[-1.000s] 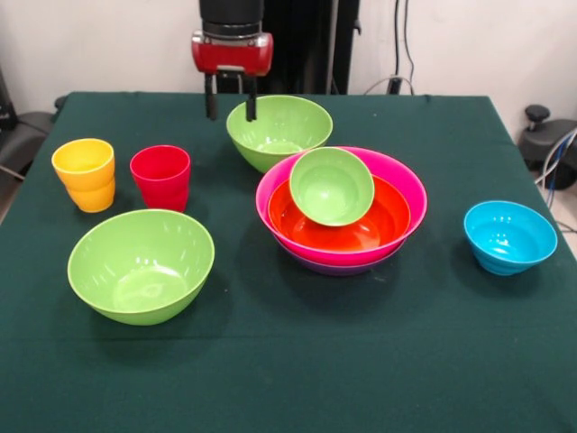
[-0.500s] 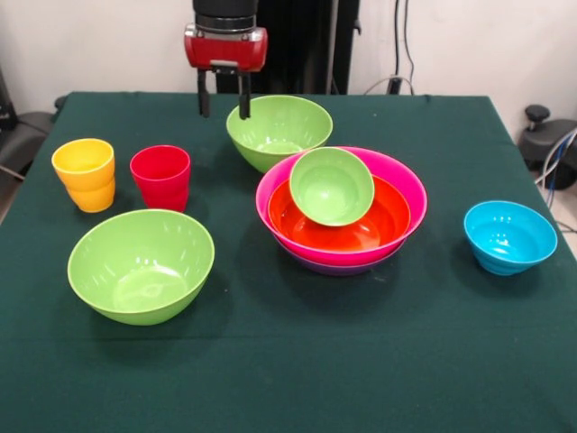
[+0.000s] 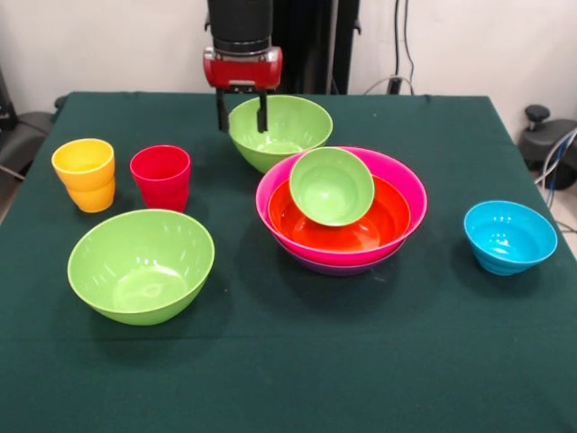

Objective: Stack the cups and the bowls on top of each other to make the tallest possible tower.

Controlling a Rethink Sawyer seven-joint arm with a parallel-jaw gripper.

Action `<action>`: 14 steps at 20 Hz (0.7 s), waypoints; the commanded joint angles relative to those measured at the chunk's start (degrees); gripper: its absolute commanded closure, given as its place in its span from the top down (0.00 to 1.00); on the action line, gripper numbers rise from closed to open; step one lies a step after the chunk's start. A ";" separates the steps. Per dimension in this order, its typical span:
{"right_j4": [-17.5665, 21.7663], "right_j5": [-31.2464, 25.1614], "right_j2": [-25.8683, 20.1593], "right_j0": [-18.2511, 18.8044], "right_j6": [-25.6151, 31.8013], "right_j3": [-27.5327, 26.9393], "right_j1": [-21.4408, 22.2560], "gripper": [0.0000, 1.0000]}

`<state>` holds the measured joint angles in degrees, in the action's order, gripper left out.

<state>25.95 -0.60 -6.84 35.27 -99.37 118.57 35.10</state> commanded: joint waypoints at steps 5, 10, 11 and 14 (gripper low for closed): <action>3.61 -0.78 -3.84 0.99 -1.94 -7.86 -7.66 1.00; 3.65 -0.85 -3.94 0.85 -2.13 -8.56 -8.15 1.00; 3.72 -0.88 -3.94 0.85 -2.11 -8.56 -8.09 1.00; 3.66 -0.77 -3.59 0.42 -2.39 -8.35 -7.54 1.00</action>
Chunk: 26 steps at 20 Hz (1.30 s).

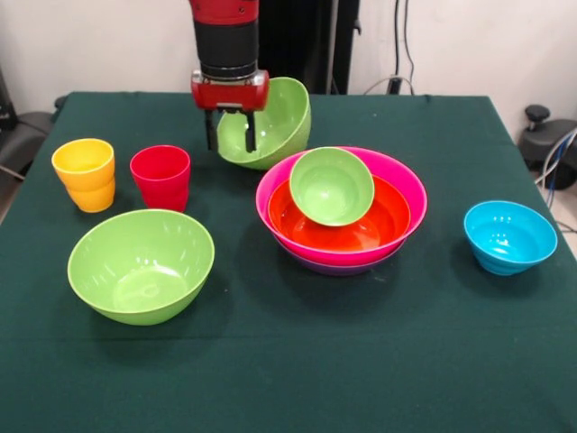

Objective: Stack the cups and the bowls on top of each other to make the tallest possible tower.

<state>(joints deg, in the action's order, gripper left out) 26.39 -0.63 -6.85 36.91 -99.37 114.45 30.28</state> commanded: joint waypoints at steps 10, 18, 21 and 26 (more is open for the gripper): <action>2.94 -1.06 -2.88 -2.25 -3.20 -1.30 1.15 1.00; 1.48 -6.56 -5.14 -0.81 -1.82 2.54 7.70 1.00; 1.04 -7.28 -5.88 -0.56 -1.88 3.27 8.69 1.00; 1.41 -5.24 -4.72 -2.08 -3.32 2.35 6.54 1.00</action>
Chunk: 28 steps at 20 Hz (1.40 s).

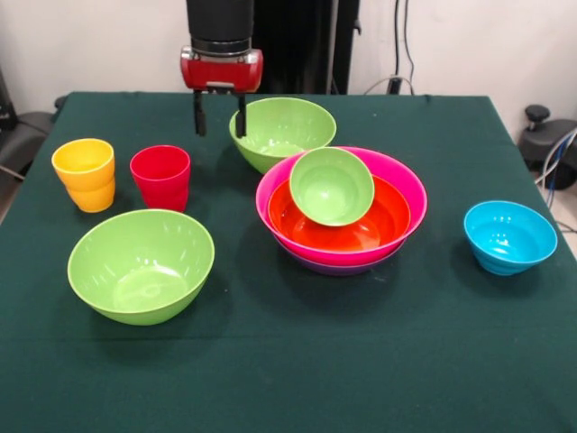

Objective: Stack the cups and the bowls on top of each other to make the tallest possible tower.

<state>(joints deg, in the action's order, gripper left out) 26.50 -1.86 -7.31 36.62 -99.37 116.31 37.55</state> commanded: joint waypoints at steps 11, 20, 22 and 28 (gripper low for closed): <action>2.01 0.54 -0.72 -5.75 -4.86 -4.05 -7.73 1.00; 3.27 3.24 -0.37 -5.01 -3.77 -7.50 -12.92 1.00; 3.40 3.15 -0.91 -4.27 -3.38 -7.97 -13.67 1.00; 3.53 5.36 -0.53 -4.72 -3.88 -10.06 -16.81 1.00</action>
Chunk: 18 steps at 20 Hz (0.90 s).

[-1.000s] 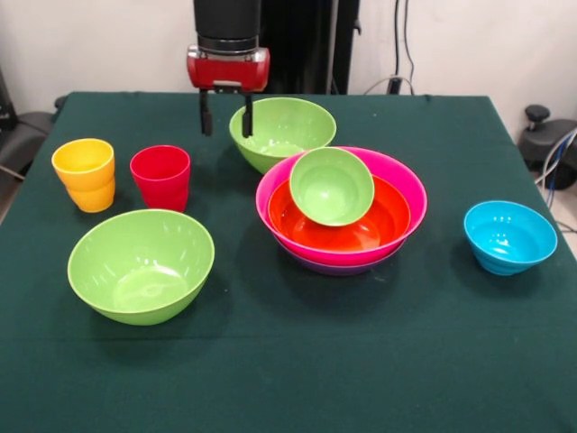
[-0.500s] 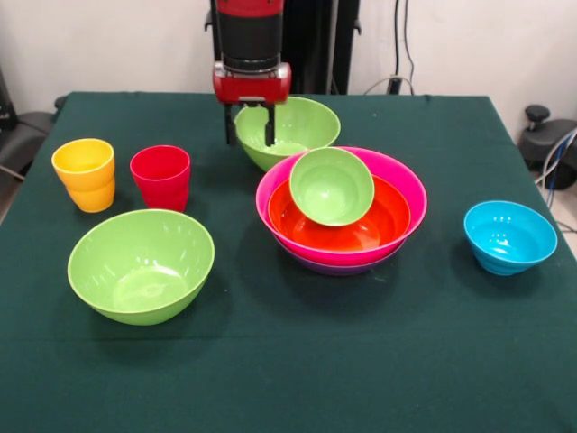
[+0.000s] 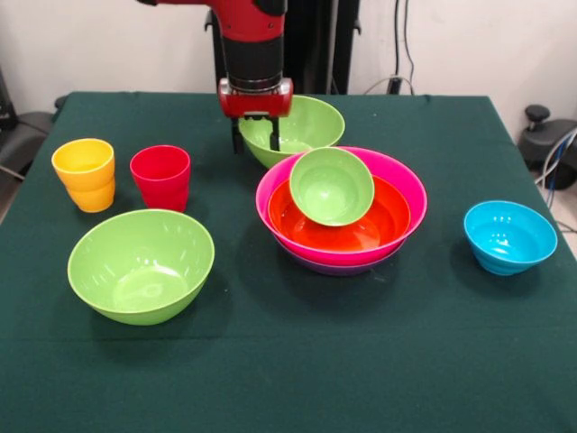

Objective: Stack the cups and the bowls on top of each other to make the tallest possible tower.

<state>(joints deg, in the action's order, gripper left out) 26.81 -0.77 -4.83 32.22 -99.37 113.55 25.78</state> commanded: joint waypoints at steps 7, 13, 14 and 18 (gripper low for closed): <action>3.22 2.66 -3.11 -0.14 -3.48 -5.25 -1.54 1.00; 2.46 3.07 -2.30 -0.90 -4.62 -4.09 -0.35 1.00; 2.51 3.20 -2.33 -0.92 -4.67 -3.90 -0.37 1.00; 2.30 2.86 -2.65 -0.56 -4.70 -3.87 -0.52 0.00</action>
<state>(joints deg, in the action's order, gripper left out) 26.93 -0.04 -4.35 32.19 -99.36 113.68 26.02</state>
